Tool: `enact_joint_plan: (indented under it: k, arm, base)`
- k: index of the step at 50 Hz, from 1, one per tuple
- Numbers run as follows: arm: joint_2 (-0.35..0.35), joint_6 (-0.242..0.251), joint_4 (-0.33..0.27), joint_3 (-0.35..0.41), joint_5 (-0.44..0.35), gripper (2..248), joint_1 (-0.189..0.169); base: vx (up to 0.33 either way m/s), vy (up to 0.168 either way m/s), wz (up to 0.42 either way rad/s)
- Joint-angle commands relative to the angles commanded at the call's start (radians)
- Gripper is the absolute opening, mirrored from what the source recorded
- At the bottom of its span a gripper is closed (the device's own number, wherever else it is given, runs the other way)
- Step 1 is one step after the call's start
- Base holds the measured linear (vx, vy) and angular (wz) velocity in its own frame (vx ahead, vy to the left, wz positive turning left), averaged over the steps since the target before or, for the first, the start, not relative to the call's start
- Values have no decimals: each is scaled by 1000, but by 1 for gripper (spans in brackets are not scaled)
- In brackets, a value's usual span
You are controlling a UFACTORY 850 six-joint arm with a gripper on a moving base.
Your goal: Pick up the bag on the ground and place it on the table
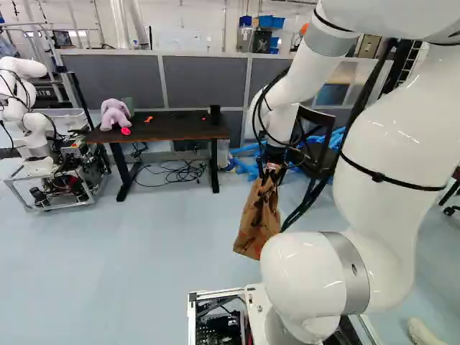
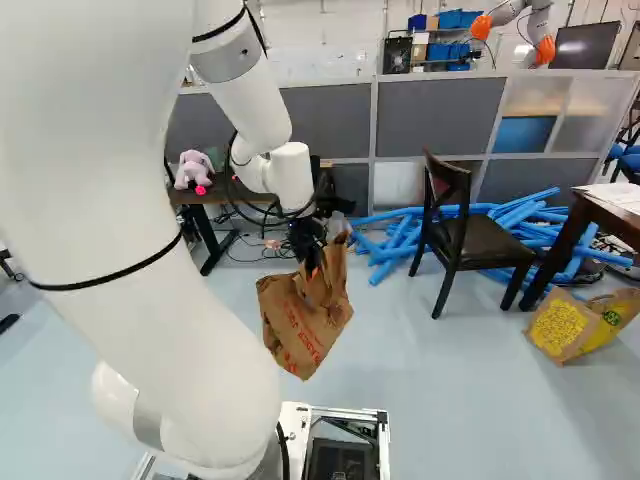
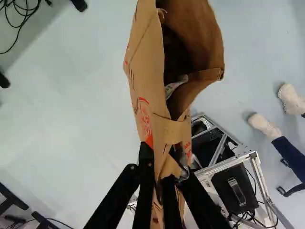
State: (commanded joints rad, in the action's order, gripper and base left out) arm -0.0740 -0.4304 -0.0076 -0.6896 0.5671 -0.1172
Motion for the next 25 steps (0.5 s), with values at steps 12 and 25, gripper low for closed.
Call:
enact_joint_plan:
  k: [12,25]
  arm:
    - [21,0,20,-27,56,21,5]
    - [41,0,39,-59,123,21,11]
  base:
    - [0,0,0]
    - [0,0,0]
